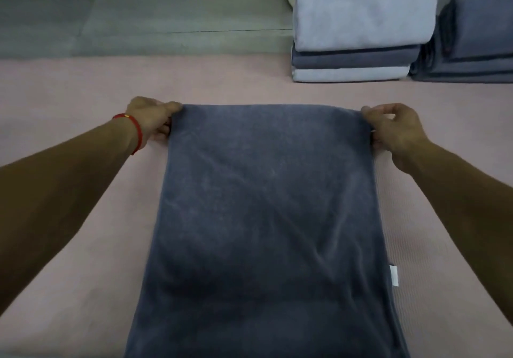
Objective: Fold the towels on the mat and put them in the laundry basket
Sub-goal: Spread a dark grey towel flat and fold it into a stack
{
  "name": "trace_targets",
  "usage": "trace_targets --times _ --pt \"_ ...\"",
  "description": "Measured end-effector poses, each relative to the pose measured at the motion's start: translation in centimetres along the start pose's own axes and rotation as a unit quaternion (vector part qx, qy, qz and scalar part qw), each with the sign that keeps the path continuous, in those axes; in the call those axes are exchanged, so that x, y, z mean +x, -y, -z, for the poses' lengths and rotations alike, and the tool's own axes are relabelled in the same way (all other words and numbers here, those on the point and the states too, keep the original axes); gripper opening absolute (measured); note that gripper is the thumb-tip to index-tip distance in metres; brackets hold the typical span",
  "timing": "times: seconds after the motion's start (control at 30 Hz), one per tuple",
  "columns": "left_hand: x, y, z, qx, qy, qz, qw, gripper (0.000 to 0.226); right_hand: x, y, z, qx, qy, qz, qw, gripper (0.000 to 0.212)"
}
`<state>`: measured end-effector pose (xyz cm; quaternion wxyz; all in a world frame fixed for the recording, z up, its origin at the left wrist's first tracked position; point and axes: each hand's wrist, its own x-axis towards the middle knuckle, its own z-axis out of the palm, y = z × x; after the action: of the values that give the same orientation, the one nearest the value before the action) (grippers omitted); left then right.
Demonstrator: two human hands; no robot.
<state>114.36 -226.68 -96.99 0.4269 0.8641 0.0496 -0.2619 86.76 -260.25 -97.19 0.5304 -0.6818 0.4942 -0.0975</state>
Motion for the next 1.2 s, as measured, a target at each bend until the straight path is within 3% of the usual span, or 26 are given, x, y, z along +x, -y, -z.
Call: trace_targets --times 0.07,0.2,0.37,0.5,0.57,0.63,0.7,0.8,1.03,1.13,1.2 --pt "0.4 -0.6 -0.1 0.023 0.005 0.013 1.000 0.031 1.3 0.6 -0.5 -0.039 0.016 -0.021 0.999 0.025" --pt "1.2 -1.4 -0.3 0.004 -0.017 -0.024 1.000 0.007 3.5 1.4 -0.9 -0.032 -0.024 0.012 0.999 0.026" --pt "2.7 -0.4 -0.3 0.013 -0.034 -0.052 0.998 0.018 3.6 -0.2 -0.6 0.017 -0.045 0.051 0.998 0.028" --pt "2.9 -0.2 -1.5 0.097 -0.095 -0.076 0.988 0.006 4.0 -1.0 -1.1 -0.103 -0.085 0.075 0.988 0.025" --pt "1.8 0.0 -2.5 0.199 -0.173 -0.154 0.952 0.018 3.0 -0.8 -1.9 -0.208 -0.128 0.163 0.956 0.031" --pt "-0.2 1.4 -4.4 0.318 -0.213 -0.304 0.872 0.032 0.6 -1.7 -4.0 -0.353 -0.145 0.294 0.876 0.044" --pt "-2.3 3.5 -6.7 0.394 -0.159 -0.381 0.821 0.044 -2.4 -3.3 -6.8 -0.443 -0.047 0.369 0.816 0.059" --pt "-2.4 5.4 -8.8 0.473 -0.057 -0.324 0.818 0.062 -3.0 -5.2 -8.9 -0.515 0.060 0.322 0.792 0.071" --pt "-1.6 5.5 -8.8 0.486 -0.048 -0.291 0.823 0.064 -0.6 -4.6 -7.9 -0.543 0.041 0.257 0.799 0.078" --pt "-2.1 5.1 -8.7 0.494 -0.035 -0.271 0.826 0.066 -2.2 -5.0 -6.5 -0.522 0.039 0.223 0.822 0.075" --pt "-4.4 5.1 -8.7 0.486 -0.045 -0.282 0.826 0.066 -5.1 -6.2 -5.6 -0.522 0.033 0.240 0.818 0.075"
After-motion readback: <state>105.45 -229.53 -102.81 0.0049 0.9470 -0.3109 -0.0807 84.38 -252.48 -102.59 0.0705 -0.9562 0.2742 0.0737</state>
